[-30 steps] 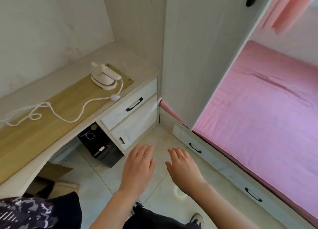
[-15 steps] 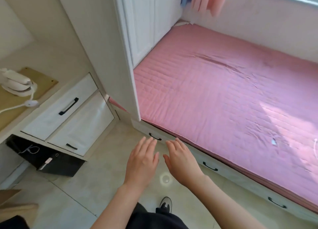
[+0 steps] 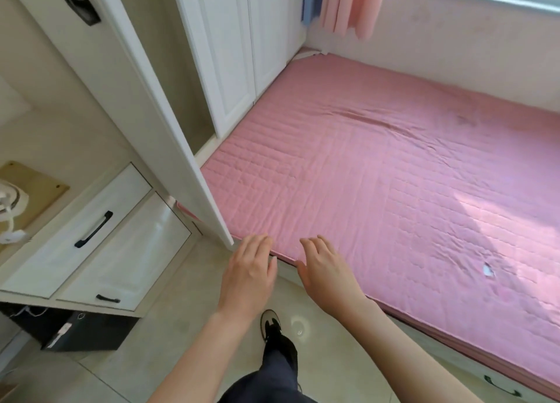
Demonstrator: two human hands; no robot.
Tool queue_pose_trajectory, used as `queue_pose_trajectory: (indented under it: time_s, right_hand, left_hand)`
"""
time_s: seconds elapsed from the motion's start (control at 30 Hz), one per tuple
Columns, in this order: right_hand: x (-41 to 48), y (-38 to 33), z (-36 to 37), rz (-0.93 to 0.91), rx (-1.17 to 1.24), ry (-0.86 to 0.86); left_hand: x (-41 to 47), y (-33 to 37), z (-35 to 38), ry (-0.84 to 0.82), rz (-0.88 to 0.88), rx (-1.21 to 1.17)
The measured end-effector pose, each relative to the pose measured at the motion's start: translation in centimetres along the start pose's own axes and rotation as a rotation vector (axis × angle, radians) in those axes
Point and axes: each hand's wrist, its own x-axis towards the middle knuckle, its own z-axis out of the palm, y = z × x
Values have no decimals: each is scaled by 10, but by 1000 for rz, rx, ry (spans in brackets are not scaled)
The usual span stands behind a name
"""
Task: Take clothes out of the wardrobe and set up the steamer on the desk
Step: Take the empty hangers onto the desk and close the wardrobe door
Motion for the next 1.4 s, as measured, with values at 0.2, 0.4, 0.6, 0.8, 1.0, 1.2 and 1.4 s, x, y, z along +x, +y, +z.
queue_pose_trajectory:
  time_s: [0.2,0.4,0.6,0.8,1.0,1.2,1.4]
  right_hand:
    - [78,9,-12,-29,15,-14]
    - [144,7,-26,-68,37,-49]
    - [203,7,-37,-138,31,-92]
    - [276,8,-45,-259,55,-109]
    - [366,2,-54,-432,65,-130]
    - [458,-22,-71,-629,84,-94]
    - [543,-79,-104,-805,104,-8]
  left_hand:
    - [71,-18,-2,34,16,9]
    - [132,-35,-9,35,-27,25]
    - [181,-48,-14,71,-156,30]
    - [240,-64,-17,161,-287,48]
    - [310,-86,-28,318,-367,106]
    - [370,-127,-49,416,-492,198]
    - [426,-170,-104,552,-619,282]
